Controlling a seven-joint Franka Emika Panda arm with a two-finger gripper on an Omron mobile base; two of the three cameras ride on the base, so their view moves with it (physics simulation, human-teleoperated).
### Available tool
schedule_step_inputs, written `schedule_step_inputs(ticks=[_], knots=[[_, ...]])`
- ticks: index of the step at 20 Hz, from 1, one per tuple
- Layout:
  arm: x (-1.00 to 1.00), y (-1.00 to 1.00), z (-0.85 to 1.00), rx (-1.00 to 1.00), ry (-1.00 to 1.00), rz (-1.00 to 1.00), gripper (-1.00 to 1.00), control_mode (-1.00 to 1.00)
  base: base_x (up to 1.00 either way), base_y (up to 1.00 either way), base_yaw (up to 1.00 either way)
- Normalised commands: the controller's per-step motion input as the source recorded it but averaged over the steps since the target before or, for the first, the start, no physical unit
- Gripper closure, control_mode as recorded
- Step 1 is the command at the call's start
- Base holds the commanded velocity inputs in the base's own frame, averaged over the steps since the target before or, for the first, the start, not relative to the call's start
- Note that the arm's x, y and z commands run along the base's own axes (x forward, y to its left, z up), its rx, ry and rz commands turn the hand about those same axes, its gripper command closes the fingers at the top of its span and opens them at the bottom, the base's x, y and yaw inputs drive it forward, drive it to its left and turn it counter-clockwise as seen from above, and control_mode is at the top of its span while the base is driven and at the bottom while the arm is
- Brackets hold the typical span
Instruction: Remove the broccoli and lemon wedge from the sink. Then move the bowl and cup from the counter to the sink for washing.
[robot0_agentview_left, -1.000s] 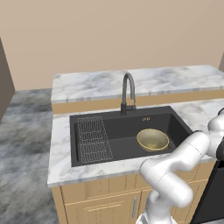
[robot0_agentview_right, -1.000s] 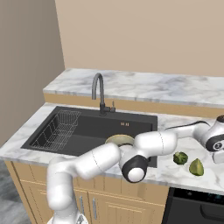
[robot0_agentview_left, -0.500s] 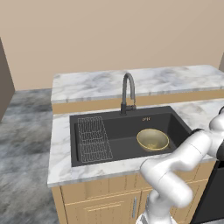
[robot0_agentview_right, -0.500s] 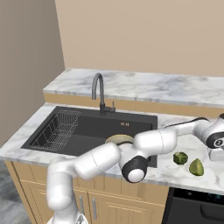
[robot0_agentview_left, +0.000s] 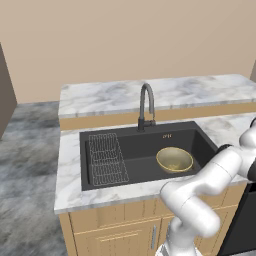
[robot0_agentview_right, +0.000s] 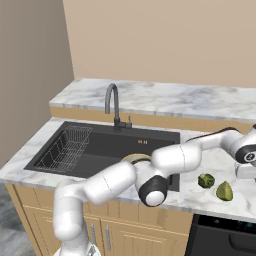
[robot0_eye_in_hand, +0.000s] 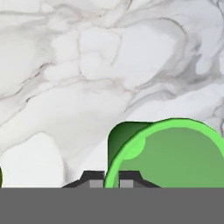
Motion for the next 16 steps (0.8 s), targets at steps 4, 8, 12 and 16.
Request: schedule_step_inputs(ticks=[4,8,12,16], knots=[[0.0,0.25,0.4,0.01,-0.03,0.0,1.0,-1.0,0.0,0.0,0.0],[-0.01,0.28,0.42,0.0,-0.07,0.0,1.0,-1.0,0.0,0.0,0.0],[-0.05,0.31,0.3,0.01,-0.05,0.0,1.0,-1.0,0.0,0.0,0.0],[-0.03,0.32,0.23,0.01,-0.03,0.0,1.0,-1.0,0.0,0.0,0.0]])
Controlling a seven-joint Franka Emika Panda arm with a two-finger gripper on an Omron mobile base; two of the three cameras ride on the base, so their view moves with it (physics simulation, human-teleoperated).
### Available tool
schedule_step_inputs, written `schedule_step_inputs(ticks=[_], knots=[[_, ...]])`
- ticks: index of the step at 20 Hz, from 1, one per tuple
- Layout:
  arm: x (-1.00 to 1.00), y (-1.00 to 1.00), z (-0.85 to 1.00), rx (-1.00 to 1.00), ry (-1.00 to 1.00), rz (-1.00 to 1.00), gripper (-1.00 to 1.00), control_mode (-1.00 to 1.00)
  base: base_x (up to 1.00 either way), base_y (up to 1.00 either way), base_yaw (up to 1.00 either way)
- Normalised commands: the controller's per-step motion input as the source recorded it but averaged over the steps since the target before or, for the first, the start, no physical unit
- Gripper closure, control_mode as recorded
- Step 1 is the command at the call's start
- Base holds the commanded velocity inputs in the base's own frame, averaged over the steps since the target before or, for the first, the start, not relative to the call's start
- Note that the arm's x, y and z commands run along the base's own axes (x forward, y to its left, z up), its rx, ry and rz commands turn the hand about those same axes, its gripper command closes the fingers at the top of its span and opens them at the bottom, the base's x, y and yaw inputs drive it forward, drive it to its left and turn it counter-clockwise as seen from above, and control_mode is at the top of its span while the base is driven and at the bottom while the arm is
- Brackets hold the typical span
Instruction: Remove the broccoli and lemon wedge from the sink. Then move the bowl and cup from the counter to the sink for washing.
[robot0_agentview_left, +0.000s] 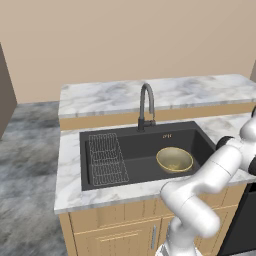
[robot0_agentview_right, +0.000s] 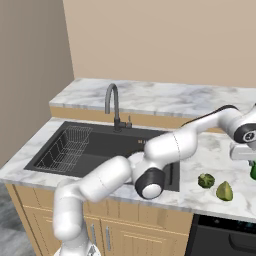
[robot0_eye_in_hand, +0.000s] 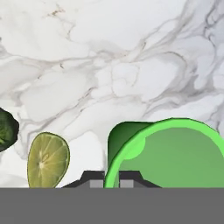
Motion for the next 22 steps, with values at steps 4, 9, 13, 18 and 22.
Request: schedule_step_inputs(ticks=[4,9,13,18,22], knots=[[-0.04,0.36,0.25,0.0,-0.03,0.0,1.0,-1.0,0.0,0.0,0.0],[-0.02,0.35,0.14,0.0,-0.03,0.0,1.0,-1.0,0.0,0.0,0.0],[-0.05,0.41,0.0,0.0,-0.05,0.0,1.0,-1.0,0.0,0.0,0.0],[-0.05,0.4,0.05,0.0,-0.09,0.0,1.0,-1.0,0.0,0.0,0.0],[-0.12,0.44,0.06,0.0,-0.1,0.0,1.0,-1.0,0.0,0.0,0.0]])
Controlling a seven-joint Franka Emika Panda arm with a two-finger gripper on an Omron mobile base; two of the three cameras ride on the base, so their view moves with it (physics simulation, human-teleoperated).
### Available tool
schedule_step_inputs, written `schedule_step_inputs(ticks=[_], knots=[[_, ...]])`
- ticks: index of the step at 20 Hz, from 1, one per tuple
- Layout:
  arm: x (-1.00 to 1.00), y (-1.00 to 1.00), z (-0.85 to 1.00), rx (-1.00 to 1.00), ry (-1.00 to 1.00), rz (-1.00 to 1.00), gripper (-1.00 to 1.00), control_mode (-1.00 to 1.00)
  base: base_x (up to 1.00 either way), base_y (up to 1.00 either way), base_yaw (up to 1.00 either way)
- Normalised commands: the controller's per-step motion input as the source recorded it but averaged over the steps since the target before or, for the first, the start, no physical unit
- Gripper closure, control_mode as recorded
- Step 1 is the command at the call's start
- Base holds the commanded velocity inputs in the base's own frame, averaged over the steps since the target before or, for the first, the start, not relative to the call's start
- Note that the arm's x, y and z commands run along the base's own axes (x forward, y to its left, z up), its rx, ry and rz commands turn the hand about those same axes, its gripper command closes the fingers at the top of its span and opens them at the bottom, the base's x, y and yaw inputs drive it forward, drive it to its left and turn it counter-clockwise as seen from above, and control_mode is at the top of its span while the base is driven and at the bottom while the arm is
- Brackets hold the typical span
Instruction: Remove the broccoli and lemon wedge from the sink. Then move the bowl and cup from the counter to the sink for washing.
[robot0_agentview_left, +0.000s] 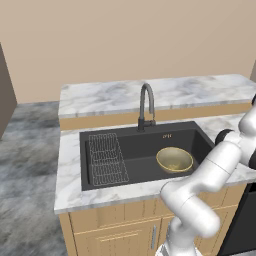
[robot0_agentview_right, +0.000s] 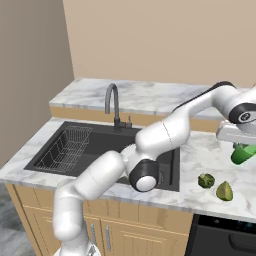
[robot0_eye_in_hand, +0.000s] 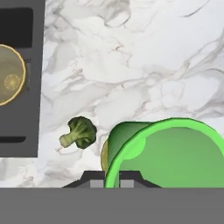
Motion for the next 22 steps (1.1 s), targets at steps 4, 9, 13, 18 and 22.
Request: schedule_step_inputs(ticks=[4,9,13,18,22], knots=[[-0.13,0.44,0.01,-0.01,-0.1,0.0,1.0,-1.0,0.0,0.0,0.0],[-0.16,0.48,0.0,-0.06,-0.14,0.0,1.0,-1.0,0.0,0.0,0.0],[-0.13,0.52,-0.03,-0.09,-0.15,0.0,1.0,-1.0,0.0,0.0,0.0],[-0.1,0.53,-0.1,-0.11,-0.12,0.0,1.0,-1.0,0.0,0.0,0.0],[-0.09,0.55,-0.15,-0.12,-0.12,0.0,1.0,-1.0,0.0,0.0,0.0]])
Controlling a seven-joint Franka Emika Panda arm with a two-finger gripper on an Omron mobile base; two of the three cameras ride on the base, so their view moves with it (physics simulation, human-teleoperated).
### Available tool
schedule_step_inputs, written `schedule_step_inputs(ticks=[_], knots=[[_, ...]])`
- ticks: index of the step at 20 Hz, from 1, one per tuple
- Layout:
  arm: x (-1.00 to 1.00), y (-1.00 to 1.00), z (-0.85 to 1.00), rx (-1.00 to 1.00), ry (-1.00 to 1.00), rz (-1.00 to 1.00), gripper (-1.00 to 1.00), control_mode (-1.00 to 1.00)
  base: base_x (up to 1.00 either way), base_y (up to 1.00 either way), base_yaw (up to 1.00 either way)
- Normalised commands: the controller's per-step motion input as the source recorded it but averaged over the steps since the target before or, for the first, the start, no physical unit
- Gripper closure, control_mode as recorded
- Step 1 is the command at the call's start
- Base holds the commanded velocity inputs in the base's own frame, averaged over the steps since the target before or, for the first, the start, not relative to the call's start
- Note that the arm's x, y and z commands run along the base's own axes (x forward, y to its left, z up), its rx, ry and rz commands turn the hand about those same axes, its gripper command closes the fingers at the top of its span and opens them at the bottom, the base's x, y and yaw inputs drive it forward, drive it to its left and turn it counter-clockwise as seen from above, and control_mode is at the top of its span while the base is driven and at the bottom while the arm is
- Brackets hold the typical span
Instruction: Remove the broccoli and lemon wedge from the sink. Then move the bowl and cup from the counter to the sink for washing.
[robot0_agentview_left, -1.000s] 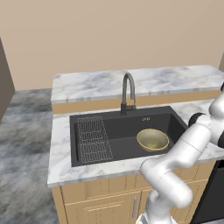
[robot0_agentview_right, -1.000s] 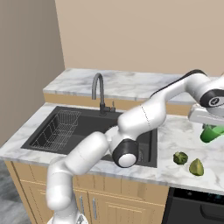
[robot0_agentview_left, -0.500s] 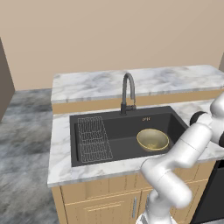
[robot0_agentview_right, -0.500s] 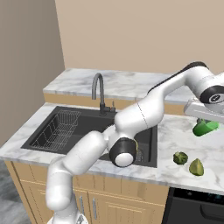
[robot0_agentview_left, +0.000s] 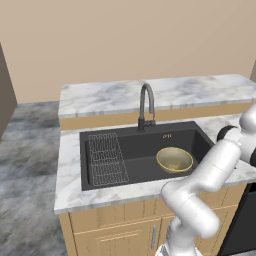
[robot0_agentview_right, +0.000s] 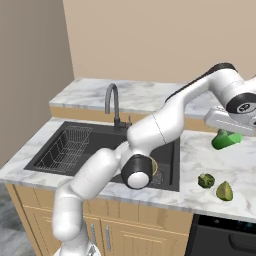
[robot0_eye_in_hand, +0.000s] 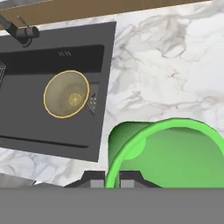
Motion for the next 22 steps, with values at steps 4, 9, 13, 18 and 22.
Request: schedule_step_inputs(ticks=[4,9,13,18,22], knots=[[-0.06,0.54,-0.21,-0.13,-0.12,0.0,1.0,-1.0,0.0,0.0,0.0],[-0.07,0.52,-0.28,-0.16,-0.13,0.0,1.0,-1.0,0.0,0.0,0.0],[-0.17,0.52,-0.3,-0.17,-0.15,0.0,1.0,-1.0,0.0,0.0,0.0],[-0.27,0.43,-0.3,-0.22,-0.15,0.0,1.0,-1.0,0.0,0.0,0.0],[-0.26,0.46,-0.27,-0.23,-0.14,0.0,1.0,-1.0,0.0,0.0,0.0]])
